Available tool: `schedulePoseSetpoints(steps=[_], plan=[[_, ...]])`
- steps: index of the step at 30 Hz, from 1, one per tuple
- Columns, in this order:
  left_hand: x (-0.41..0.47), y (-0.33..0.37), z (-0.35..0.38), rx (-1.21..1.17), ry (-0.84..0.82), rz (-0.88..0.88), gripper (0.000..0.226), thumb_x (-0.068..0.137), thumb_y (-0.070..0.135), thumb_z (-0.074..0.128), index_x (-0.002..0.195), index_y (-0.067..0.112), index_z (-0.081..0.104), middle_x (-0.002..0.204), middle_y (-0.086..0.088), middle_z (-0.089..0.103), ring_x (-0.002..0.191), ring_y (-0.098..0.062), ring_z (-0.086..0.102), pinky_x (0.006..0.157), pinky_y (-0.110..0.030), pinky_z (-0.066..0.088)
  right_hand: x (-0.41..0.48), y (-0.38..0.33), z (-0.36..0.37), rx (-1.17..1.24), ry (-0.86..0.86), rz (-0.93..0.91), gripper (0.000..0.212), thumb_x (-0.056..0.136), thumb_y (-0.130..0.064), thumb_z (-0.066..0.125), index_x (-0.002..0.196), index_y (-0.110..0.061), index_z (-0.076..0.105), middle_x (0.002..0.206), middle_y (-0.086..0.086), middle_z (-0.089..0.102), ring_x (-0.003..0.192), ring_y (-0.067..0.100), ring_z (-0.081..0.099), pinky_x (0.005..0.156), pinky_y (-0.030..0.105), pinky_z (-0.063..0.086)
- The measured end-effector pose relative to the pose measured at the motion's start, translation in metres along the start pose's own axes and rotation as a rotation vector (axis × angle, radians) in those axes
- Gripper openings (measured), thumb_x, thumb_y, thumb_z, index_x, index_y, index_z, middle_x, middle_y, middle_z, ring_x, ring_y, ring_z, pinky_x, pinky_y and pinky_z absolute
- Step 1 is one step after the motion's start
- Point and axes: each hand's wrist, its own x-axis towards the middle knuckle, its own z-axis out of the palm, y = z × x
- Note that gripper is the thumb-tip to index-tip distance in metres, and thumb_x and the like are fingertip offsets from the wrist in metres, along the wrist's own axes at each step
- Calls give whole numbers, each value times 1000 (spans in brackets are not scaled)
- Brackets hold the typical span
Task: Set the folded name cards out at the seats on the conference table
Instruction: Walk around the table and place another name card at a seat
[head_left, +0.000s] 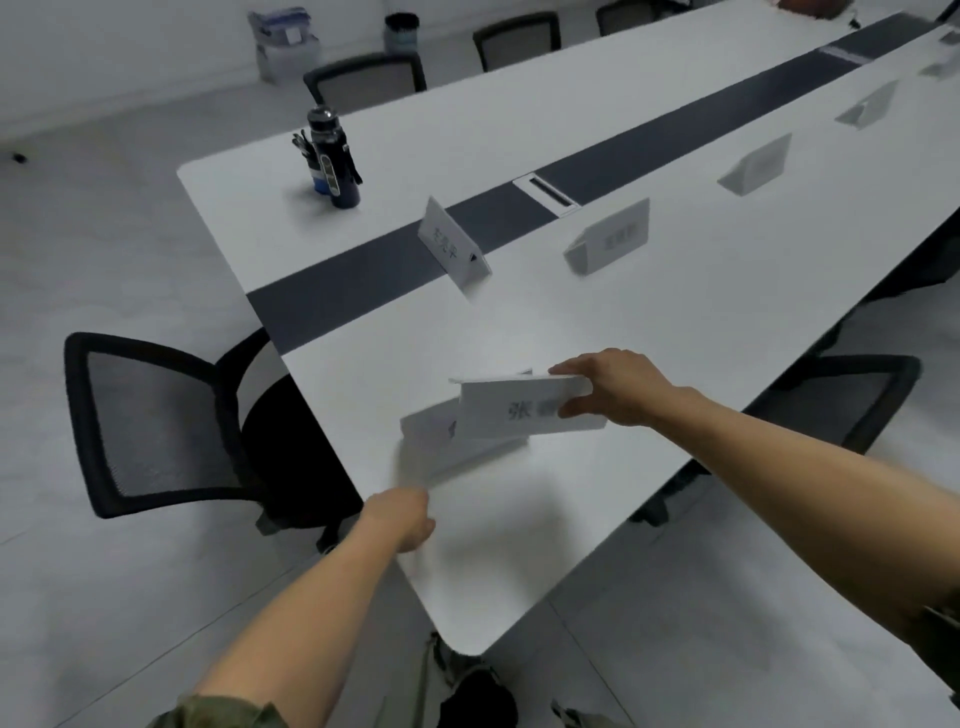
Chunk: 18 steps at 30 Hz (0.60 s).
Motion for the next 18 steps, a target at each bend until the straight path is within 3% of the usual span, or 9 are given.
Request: schedulePoseSetpoints(steps=[4,7,11,15,18], plan=[[-34,55,-12,-14,121,19,40,97,38,42,130,16,49,133,-5,54,117,-26,53,88,-35,42,-75,42,-5,41,50,82,42,80,-52,69,119,-40,61,109,-9,67,99,18,59,82,38,50],[-55,114,-23,-33,214,70,39,97,37,46,130,17,53,132,-5,56,117,-26,54,94,-34,44,-138,81,-7,59,81,141,47,80,-53,69,124,-39,59,113,-9,65,103,19,57,85,38,49],[-73,195,-45,15,302,177,41,97,38,46,133,19,52,135,-8,54,120,-27,53,99,-36,45,-212,138,-14,79,120,225,36,80,-50,70,113,-36,64,112,-10,65,102,18,59,79,38,50],[-74,274,-75,76,350,290,42,97,39,46,134,21,51,134,-7,56,117,-27,56,96,-36,44,-272,192,-29,126,198,341,33,78,-51,71,109,-46,62,100,-17,65,95,13,59,67,30,39],[-69,343,-102,128,390,390,41,96,38,48,133,21,52,132,-6,57,116,-26,56,94,-35,44,-317,245,-39,145,250,454,32,77,-52,71,108,-47,63,97,-15,66,93,14,60,69,31,43]])
